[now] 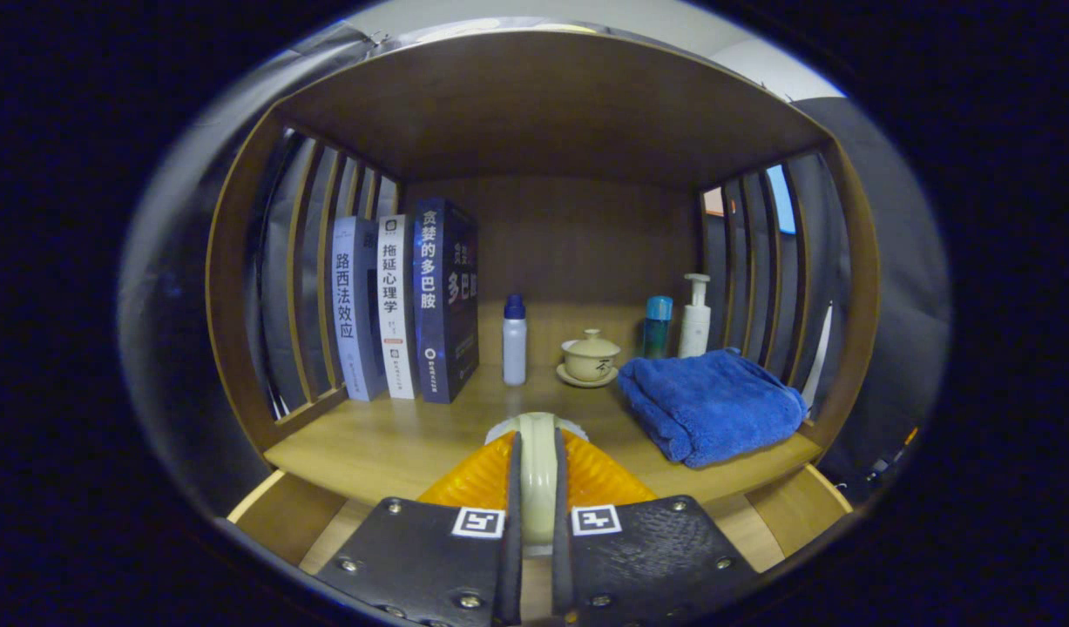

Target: Pull open the drawer, take out the items inside it, and place them on the countertop above the cabinet.

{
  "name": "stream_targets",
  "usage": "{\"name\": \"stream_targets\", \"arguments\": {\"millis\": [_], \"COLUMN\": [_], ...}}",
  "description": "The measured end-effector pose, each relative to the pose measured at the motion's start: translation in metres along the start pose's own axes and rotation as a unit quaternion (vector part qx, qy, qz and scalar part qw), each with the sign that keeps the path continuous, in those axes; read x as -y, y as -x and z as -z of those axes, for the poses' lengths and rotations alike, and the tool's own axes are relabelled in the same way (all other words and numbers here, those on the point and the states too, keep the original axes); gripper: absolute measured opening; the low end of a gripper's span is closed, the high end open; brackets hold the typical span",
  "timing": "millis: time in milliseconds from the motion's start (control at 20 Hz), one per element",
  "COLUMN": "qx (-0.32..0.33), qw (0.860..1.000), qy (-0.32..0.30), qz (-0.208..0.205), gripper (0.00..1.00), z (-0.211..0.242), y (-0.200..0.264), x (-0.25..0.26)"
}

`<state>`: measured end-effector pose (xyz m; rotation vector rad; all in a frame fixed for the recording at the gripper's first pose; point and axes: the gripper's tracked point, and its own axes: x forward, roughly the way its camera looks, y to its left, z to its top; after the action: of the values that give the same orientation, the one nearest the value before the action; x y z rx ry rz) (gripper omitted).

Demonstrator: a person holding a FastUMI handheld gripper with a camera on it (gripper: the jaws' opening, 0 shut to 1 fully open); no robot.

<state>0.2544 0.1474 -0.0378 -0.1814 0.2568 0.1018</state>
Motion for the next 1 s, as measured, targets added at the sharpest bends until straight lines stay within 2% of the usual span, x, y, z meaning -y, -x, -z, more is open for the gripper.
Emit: {"name": "stream_targets", "arguments": {"millis": [250,750,850,900,1000], "qx": [0.0,-0.015,-0.052,-0.034,-0.042], "qw": [0.999,0.999,0.998,0.999,0.999], "qy": [-0.032,-0.026,-0.024,-0.024,-0.025], "qz": [-0.007,-0.012,-0.016,-0.017,-0.016], "gripper": [0.14,0.18,0.27,0.32,0.33], "z": [0.0,0.008,0.024,0.015,0.018], "y": [-0.002,-0.008,-0.011,-0.011,-0.013], "x": [0.006,0.006,0.001,0.005,0.004]}}
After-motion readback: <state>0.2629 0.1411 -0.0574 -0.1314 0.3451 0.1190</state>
